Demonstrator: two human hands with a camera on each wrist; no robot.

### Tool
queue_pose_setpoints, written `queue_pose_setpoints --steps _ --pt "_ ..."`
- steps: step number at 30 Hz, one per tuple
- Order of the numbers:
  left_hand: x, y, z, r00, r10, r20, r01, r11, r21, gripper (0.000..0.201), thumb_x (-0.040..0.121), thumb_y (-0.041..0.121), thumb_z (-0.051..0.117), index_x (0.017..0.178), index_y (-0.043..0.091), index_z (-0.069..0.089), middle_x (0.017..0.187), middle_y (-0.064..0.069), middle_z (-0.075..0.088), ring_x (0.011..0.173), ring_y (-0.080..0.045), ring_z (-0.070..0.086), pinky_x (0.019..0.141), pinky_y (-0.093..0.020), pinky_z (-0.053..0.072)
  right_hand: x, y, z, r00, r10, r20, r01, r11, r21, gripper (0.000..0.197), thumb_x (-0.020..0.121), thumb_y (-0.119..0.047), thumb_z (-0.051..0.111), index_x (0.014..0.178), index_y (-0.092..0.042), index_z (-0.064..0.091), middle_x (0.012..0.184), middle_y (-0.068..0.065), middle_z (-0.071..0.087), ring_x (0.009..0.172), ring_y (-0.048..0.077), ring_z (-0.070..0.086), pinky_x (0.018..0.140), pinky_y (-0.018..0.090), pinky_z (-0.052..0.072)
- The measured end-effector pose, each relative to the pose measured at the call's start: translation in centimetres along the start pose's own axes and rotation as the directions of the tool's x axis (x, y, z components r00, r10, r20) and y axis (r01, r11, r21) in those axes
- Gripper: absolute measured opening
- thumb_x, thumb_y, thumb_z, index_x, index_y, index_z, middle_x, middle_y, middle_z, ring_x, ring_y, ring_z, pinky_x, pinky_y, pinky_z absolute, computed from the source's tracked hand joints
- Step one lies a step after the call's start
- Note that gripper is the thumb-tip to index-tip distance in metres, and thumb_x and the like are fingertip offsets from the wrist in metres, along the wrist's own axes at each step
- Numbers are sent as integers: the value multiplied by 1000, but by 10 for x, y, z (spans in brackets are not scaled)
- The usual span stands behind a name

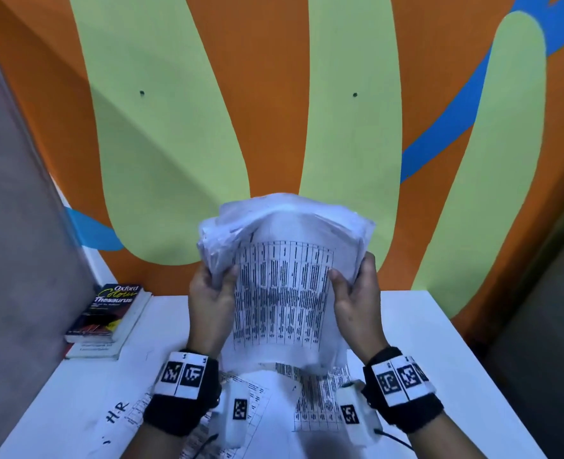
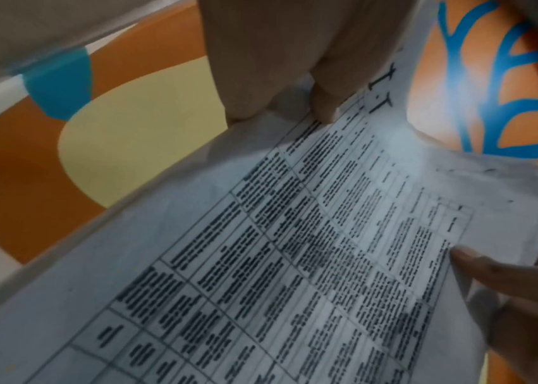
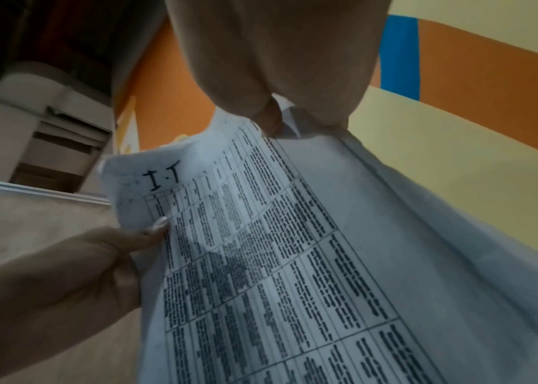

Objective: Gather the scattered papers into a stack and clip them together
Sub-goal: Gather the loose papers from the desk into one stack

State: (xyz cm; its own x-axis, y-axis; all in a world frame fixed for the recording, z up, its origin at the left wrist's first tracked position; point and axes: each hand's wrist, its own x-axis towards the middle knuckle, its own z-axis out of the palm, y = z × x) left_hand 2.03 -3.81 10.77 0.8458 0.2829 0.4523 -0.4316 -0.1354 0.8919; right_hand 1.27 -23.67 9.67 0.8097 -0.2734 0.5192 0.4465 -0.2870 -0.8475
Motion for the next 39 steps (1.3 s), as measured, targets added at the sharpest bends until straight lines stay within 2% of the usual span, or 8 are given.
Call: queue_pose_setpoints --steps 4,9,16,20,25,28,34,39 --pt "-8 -22 -2 993 -103 54 99 993 71 42 86 20 66 120 24 42 114 16 55 106 -6 54 88 -26 43 -17 17 1 987 123 107 -125 992 15 55 92 -7 58 137 -9 27 125 -9 50 102 -23 51 86 5 44" --pt "-15 -34 1 991 -128 33 124 986 115 22 86 13 65 100 26 54 94 8 61 87 -7 57 80 -27 42 -28 46 6 976 209 55 -203 974 -104 26 96 -3 47 115 -20 41 94 -13 57 83 7 61 74 32 49" --pt "-23 -52 -13 970 -219 106 209 973 93 32 77 15 75 103 22 57 100 0 68 92 -17 65 79 -33 53 -31 49 -1 944 298 138 -291 954 -67 52 89 -9 62 133 -18 36 123 -11 54 106 -10 53 99 27 44" --pt "-32 -54 -1 977 -211 44 206 974 95 25 83 13 68 106 17 57 95 5 66 92 -13 63 79 -24 50 -42 58 5 936 340 91 -327 936 -133 39 96 -16 52 133 -10 41 116 5 60 111 10 57 100 42 45" --pt "-18 -42 -2 986 -158 54 157 987 31 39 77 16 76 110 17 57 103 4 68 98 -12 63 88 -29 47 -28 30 -2 979 199 45 -202 977 74 50 89 -4 62 129 -21 37 113 -11 60 98 -8 60 80 10 49" --pt "-26 -56 -3 963 -260 68 257 965 56 63 62 31 83 118 17 59 120 -3 66 112 -21 61 97 -38 48 -41 41 -2 971 235 42 -237 971 41 55 87 -7 65 133 -15 35 114 -5 60 96 -6 60 79 18 52" --pt "-25 -46 -1 985 -175 -3 175 984 30 29 71 24 81 75 0 65 64 -2 70 53 -18 61 56 -31 50 -39 35 4 990 137 19 -137 991 0 21 95 -7 52 107 -24 47 86 23 60 69 22 57 68 31 45" --pt "-36 -59 -11 932 -274 236 281 960 4 43 69 37 81 97 7 70 85 -2 75 80 -21 72 72 -34 57 -55 46 0 973 194 127 -195 981 -5 40 96 -9 49 113 -44 39 103 -15 59 88 -11 60 84 26 49"
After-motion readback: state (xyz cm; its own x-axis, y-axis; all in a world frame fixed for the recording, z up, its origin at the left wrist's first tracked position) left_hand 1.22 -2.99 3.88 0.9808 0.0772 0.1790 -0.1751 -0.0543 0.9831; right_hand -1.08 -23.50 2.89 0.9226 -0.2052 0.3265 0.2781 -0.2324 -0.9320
